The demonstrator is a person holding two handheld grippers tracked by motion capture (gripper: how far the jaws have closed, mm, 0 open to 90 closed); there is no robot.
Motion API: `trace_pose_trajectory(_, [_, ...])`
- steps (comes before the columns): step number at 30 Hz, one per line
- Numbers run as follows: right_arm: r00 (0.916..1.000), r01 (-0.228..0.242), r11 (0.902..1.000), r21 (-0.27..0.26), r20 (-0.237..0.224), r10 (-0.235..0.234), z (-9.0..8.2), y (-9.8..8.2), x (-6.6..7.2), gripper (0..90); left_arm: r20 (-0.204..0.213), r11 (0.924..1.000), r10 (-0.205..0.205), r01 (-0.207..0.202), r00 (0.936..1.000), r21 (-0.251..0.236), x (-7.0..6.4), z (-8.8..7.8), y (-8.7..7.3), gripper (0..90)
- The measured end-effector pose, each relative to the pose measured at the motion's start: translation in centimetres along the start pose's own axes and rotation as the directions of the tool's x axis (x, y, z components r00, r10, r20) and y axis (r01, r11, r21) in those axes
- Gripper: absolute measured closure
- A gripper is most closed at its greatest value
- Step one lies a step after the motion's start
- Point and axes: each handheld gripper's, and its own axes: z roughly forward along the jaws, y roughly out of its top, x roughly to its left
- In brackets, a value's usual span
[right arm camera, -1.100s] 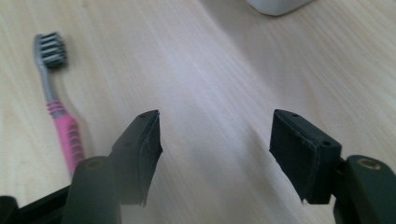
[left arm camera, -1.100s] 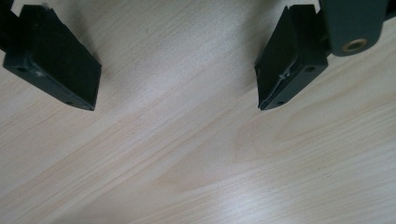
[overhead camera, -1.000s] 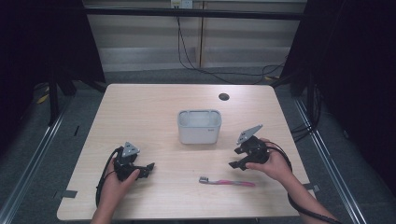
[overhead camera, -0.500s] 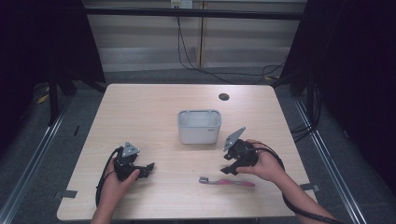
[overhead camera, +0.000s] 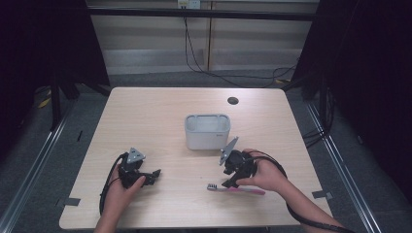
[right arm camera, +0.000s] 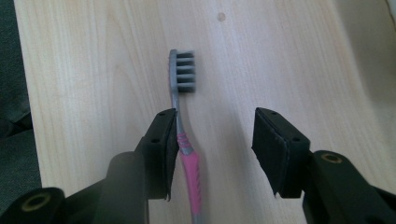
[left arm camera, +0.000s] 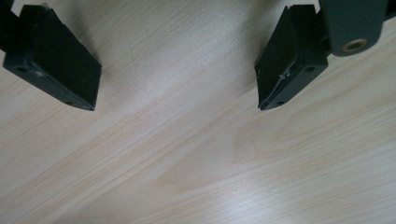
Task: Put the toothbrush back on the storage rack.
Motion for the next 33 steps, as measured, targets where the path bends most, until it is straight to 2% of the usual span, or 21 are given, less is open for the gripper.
trace_pose_trajectory(6, [0.9998,0.015,0.9999,0.007,-0.008,-0.015,0.5,0.4,0.2,53.2,0.0,1.0,-0.005,0.005,1.0,-0.004,0.0,0.0,0.0,13.7])
trace_pose_trajectory(8, [0.9997,0.019,0.9994,0.03,-0.019,-0.018,0.8,0.6,0.4,55.8,0.0,1.0,0.0,0.0,1.0,0.0,0.0,0.0,0.0,13.7])
trace_pose_trajectory(11, [0.9988,0.044,0.9983,0.036,-0.021,-0.044,1.1,0.7,0.5,59.0,0.0,1.0,-0.005,0.005,1.0,-0.004,0.0,0.0,0.0,13.7])
trace_pose_trajectory(12, [0.9984,0.052,0.9968,0.061,-0.028,-0.05,1.3,0.9,0.7,60.1,0.0,1.0,-0.004,0.004,1.0,-0.003,0.0,0.0,0.0,13.7])
trace_pose_trajectory(15, [0.9982,0.053,0.9964,0.066,-0.033,-0.05,1.6,1.0,0.9,61.4,0.0,1.0,-0.006,0.006,1.0,-0.004,0.0,0.0,0.0,13.7])
trace_pose_trajectory(16, [0.9968,0.072,0.9945,0.076,-0.039,-0.07,1.8,1.1,1.0,62.3,0.0,1.0,-0.004,0.004,1.0,-0.003,0.0,0.0,0.0,13.7])
trace_pose_trajectory(25, [0.9946,0.097,0.9904,0.099,-0.047,-0.092,2.5,1.2,1.3,67.4,0.0,1.0,-0.005,0.005,1.0,-0.004,0.0,0.0,0.0,13.7])
trace_pose_trajectory(30, [0.9924,0.118,0.9866,0.114,-0.051,-0.112,3.0,1.3,1.4,74.2,0.0,1.0,-0.004,0.004,1.0,-0.003,0.0,0.0,0.0,13.7])
trace_pose_trajectory(32, [0.9909,0.132,0.9825,0.132,-0.044,-0.127,3.0,1.4,1.6,83.3,0.0,1.0,-0.006,0.006,1.0,-0.004,0.0,0.0,0.0,13.7])
trace_pose_trajectory(33, [0.9915,0.126,0.9829,0.134,-0.047,-0.121,3.0,1.5,1.7,84.4,0.0,1.0,-0.005,0.005,1.0,-0.004,0.0,0.0,0.0,13.7])
